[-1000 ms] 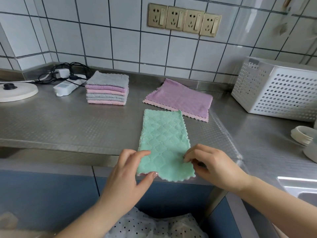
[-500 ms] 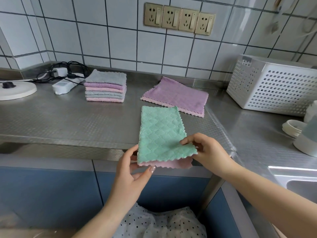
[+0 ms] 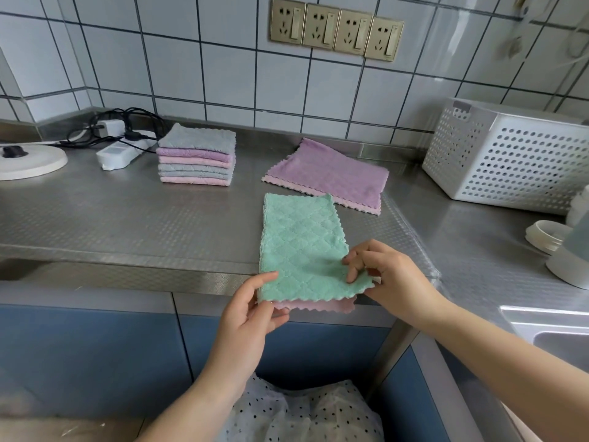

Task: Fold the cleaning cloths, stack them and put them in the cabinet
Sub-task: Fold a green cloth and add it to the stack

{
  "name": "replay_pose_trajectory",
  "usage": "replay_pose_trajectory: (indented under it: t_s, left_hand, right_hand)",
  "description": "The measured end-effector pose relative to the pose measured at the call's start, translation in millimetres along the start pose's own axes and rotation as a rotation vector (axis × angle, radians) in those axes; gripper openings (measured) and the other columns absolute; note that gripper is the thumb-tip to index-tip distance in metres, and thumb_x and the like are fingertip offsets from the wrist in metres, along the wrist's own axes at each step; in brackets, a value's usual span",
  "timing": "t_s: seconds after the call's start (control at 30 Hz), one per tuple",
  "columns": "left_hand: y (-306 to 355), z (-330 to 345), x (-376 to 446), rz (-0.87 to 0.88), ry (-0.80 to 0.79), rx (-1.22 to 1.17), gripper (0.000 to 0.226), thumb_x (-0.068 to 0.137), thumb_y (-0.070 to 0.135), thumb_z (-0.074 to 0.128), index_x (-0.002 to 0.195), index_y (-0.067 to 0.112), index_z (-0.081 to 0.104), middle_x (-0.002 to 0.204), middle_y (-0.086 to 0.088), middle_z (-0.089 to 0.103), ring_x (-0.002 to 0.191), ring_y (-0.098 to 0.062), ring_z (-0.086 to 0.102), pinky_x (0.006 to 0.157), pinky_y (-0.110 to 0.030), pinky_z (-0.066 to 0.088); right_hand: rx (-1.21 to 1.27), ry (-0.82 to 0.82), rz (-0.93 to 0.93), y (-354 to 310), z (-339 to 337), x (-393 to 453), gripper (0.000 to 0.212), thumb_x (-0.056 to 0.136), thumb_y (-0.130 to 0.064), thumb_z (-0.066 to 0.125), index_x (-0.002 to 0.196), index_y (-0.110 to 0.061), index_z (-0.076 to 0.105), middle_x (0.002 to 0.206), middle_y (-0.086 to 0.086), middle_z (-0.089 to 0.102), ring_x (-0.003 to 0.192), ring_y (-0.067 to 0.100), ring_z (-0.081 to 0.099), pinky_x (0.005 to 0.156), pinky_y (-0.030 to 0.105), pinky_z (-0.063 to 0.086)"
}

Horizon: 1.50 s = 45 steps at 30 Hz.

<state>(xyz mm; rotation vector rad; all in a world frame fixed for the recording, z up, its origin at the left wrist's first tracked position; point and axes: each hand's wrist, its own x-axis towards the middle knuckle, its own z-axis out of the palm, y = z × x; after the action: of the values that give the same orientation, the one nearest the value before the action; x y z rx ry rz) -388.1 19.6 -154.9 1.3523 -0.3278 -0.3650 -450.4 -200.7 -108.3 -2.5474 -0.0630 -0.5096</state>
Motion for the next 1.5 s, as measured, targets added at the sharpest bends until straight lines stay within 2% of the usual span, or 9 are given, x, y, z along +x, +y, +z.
replay_pose_trajectory:
  t_s: [0.13,0.3,0.5,0.63,0.8,1.0,1.23,1.37,1.5]
  left_hand:
    - [2,-4,-1,-0.046,-0.001,-0.067,0.042,0.095,-0.001,0.040,0.107,0.029,0.067,0.079,-0.006,0.058,0.081,-0.015,0.068,0.087,-0.033,0.055]
    - [8,-4,-3,-0.108,-0.006,-0.215,0.041,0.094,-0.005,0.038,0.105,0.021,0.069,0.072,-0.009,0.058,0.080,-0.020,0.063,0.086,-0.038,0.054]
    - [12,-1,-5,-0.142,-0.008,-0.309,0.035,0.093,-0.005,0.039,0.106,0.012,0.066,0.068,-0.010,0.055,0.074,-0.019,0.059,0.088,-0.042,0.053]
    - [14,1,-6,-0.152,-0.002,-0.344,0.031,0.093,-0.005,0.041,0.106,0.009,0.065,0.066,-0.008,0.056,0.071,-0.017,0.060,0.086,-0.041,0.054]
    - [15,-2,-4,-0.146,0.012,-0.350,0.030,0.093,-0.003,0.042,0.101,0.011,0.067,0.067,-0.007,0.058,0.069,-0.015,0.061,0.083,-0.040,0.055]
    - [13,-9,-3,-0.150,0.021,-0.351,0.029,0.094,-0.003,0.043,0.100,0.010,0.068,0.074,-0.010,0.059,0.070,-0.015,0.062,0.081,-0.039,0.055]
    - [15,-8,-5,-0.157,0.008,-0.361,0.028,0.094,-0.002,0.043,0.101,0.010,0.067,0.076,-0.007,0.062,0.071,-0.015,0.062,0.082,-0.039,0.055]
    - [16,-9,-6,-0.164,0.003,-0.375,0.027,0.093,-0.002,0.043,0.101,0.009,0.067,0.077,-0.009,0.063,0.072,-0.015,0.063,0.083,-0.040,0.055]
    - [16,-9,-6,-0.175,0.011,-0.396,0.026,0.093,-0.003,0.043,0.098,0.007,0.066,0.074,-0.009,0.062,0.071,-0.016,0.063,0.079,-0.039,0.058]
  right_hand:
    - [-0.037,-0.023,-0.057,8,3,-6,0.033,0.067,0.015,0.072,0.083,-0.014,0.070,0.104,-0.005,0.055,0.099,0.007,0.062,0.070,0.018,0.051]
    - [-0.336,-0.126,-0.228,12,6,-11,0.043,0.069,0.000,0.062,0.106,-0.022,0.064,0.122,0.001,0.054,0.091,0.012,0.059,0.070,0.010,0.042]
    - [-0.595,-0.095,-0.395,19,13,-14,0.045,0.072,-0.012,0.072,0.112,-0.018,0.052,0.123,0.010,0.053,0.099,0.027,0.059,0.079,0.036,0.053]
    - [-0.704,-0.047,-0.401,15,19,-10,0.042,0.068,-0.020,0.074,0.103,-0.016,0.050,0.117,0.010,0.056,0.090,0.027,0.059,0.070,0.036,0.051]
    - [-0.562,-0.005,-0.400,9,16,-6,0.027,0.074,-0.025,0.050,0.100,-0.019,0.051,0.117,0.002,0.049,0.093,0.023,0.056,0.073,0.035,0.051]
    - [-0.368,0.047,-0.371,5,7,-9,0.051,0.070,0.005,0.070,0.113,-0.020,0.057,0.122,0.003,0.047,0.101,0.019,0.056,0.083,0.023,0.048]
    - [-0.261,0.082,-0.357,-6,10,-10,0.057,0.075,0.012,0.064,0.120,-0.021,0.055,0.130,0.004,0.046,0.105,0.010,0.055,0.080,0.019,0.050]
    - [-0.257,0.089,-0.306,-12,13,-13,0.047,0.080,0.002,0.066,0.117,-0.024,0.053,0.132,-0.001,0.046,0.082,0.007,0.057,0.067,0.017,0.050]
    - [-0.245,0.085,-0.294,-12,14,-15,0.036,0.084,-0.013,0.062,0.117,-0.025,0.053,0.131,-0.004,0.044,0.082,0.011,0.061,0.069,0.026,0.053]
